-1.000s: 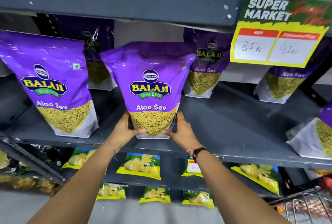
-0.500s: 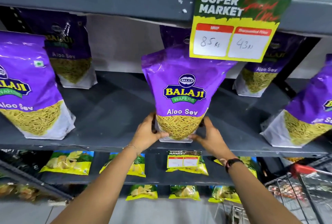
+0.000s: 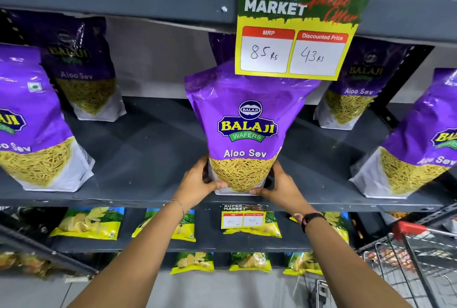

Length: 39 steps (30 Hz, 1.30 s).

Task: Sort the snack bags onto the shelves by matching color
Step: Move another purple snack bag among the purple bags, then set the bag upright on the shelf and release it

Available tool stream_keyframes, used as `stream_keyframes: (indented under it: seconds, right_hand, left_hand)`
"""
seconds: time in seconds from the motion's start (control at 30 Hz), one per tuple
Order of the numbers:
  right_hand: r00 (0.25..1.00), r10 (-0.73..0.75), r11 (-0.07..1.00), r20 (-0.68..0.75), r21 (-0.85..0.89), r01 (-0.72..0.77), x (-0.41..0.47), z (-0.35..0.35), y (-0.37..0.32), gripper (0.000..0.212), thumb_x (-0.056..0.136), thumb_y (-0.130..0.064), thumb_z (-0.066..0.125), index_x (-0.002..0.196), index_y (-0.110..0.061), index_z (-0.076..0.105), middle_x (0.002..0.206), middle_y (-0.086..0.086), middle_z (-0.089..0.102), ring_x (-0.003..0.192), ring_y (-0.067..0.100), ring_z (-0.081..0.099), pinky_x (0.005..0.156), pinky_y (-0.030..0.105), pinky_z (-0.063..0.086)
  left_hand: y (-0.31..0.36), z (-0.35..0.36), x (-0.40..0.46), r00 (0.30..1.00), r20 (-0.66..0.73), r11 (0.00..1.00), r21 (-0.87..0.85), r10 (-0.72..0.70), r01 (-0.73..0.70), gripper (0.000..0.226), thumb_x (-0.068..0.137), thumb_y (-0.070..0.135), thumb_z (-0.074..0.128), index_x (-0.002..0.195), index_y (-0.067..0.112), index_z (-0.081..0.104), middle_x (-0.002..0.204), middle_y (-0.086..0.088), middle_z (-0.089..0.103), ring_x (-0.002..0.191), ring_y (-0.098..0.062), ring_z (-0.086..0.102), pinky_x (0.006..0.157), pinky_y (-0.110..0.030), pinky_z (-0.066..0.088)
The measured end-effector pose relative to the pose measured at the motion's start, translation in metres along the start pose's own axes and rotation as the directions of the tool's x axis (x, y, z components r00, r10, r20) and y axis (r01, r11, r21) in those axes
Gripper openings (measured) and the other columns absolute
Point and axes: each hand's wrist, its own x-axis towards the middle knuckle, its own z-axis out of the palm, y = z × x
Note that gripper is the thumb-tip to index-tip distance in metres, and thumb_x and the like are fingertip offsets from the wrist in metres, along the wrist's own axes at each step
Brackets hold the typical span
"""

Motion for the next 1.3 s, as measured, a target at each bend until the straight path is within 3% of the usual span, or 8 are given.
stream_keyframes:
  seconds: [0.13,0.33,0.67,0.83,1.0,1.1,1.2,1.3]
  right_hand:
    - [1.000,0.001,1.000,0.007,0.009,-0.001,-0.001,-0.002,0.001,0.072,0.068,-0.012,0.075,0.126,-0.014,0.033,0.126,0.009,0.057,0.108,0.017,0.052,0.087,0.024,0.039]
    - [1.000,0.001,1.000,0.014,0.023,-0.001,-0.001,-0.002,0.003,0.071,0.068,-0.012,0.075,0.126,-0.015,0.032,0.127,0.009,0.057,0.110,0.020,0.053,0.087,0.024,0.039]
    - [0.986,-0.121,0.989,-0.118,0.072,0.130,-0.015,-0.016,-0.008,0.083,0.070,-0.022,0.073,0.135,-0.018,0.023,0.124,-0.006,0.047,0.115,0.006,0.043,0.094,0.024,0.036]
    - [0.752,-0.267,0.926,-0.602,0.057,0.374,-0.034,-0.046,-0.053,0.033,0.075,-0.036,0.064,0.099,-0.023,0.046,0.096,0.008,0.058,0.087,0.021,0.059,0.065,0.013,0.045]
    - [0.330,-0.387,0.778,-0.861,-0.113,0.618,-0.067,-0.087,-0.130,0.022,0.077,-0.037,0.048,0.083,-0.017,0.040,0.073,-0.009,0.042,0.064,-0.006,0.045,0.061,0.007,0.036]
    - [0.195,-0.459,0.679,-0.867,-0.201,0.706,-0.078,-0.113,-0.176,0.013,0.079,-0.032,0.047,0.084,-0.022,0.040,0.076,-0.005,0.042,0.068,-0.004,0.043,0.067,0.009,0.036]
    - [0.297,-0.558,0.704,-0.775,-0.252,0.664,-0.071,-0.141,-0.218,0.032,0.080,-0.035,0.053,0.104,-0.015,0.046,0.098,0.006,0.051,0.091,0.014,0.050,0.083,0.025,0.040]
    - [0.623,-0.560,0.812,-0.545,-0.214,0.543,-0.053,-0.164,-0.242,0.070,0.079,-0.036,0.062,0.133,-0.008,0.027,0.141,0.010,0.037,0.128,0.018,0.036,0.105,0.030,0.029]
  left_hand:
    - [-0.002,0.001,0.000,1.000,0.005,1.000,-0.014,-0.003,0.003,0.059,0.067,0.002,0.071,0.117,0.013,0.042,0.109,-0.006,0.058,0.102,-0.019,0.056,0.090,-0.031,0.045]
    - [0.001,0.003,-0.003,1.000,-0.001,1.000,-0.006,0.013,-0.013,0.060,0.068,0.002,0.070,0.120,0.011,0.041,0.105,-0.002,0.056,0.097,-0.016,0.055,0.078,-0.017,0.044]
    - [0.011,-0.004,-0.015,0.979,-0.150,0.978,0.178,0.139,-0.111,0.076,0.073,0.016,0.068,0.136,0.017,0.025,0.140,-0.007,0.043,0.128,-0.025,0.041,0.107,-0.041,0.036]
    - [0.064,-0.028,-0.040,0.722,-0.532,0.895,0.227,0.444,-0.383,0.048,0.084,0.023,0.042,0.129,0.006,0.036,0.131,0.001,0.038,0.123,-0.010,0.036,0.101,-0.007,0.024]
    - [0.147,-0.059,-0.056,0.270,-0.664,0.656,0.439,0.697,-0.615,0.046,0.091,0.031,0.035,0.126,0.002,0.035,0.125,-0.008,0.037,0.122,-0.001,0.035,0.106,-0.037,0.030]
    - [0.210,-0.072,-0.065,0.144,-0.623,0.545,0.522,0.769,-0.656,0.042,0.090,0.027,0.038,0.124,0.001,0.037,0.123,-0.008,0.039,0.121,-0.010,0.038,0.105,-0.032,0.030]
    - [0.268,-0.079,-0.065,0.324,-0.522,0.594,0.517,0.789,-0.616,0.047,0.086,0.028,0.049,0.126,0.006,0.037,0.129,-0.010,0.043,0.123,-0.020,0.036,0.106,-0.032,0.027]
    - [0.301,-0.082,-0.051,0.645,-0.373,0.737,0.459,0.667,-0.497,0.074,0.078,0.037,0.061,0.136,0.014,0.021,0.146,-0.011,0.027,0.135,-0.025,0.023,0.111,-0.039,0.021]
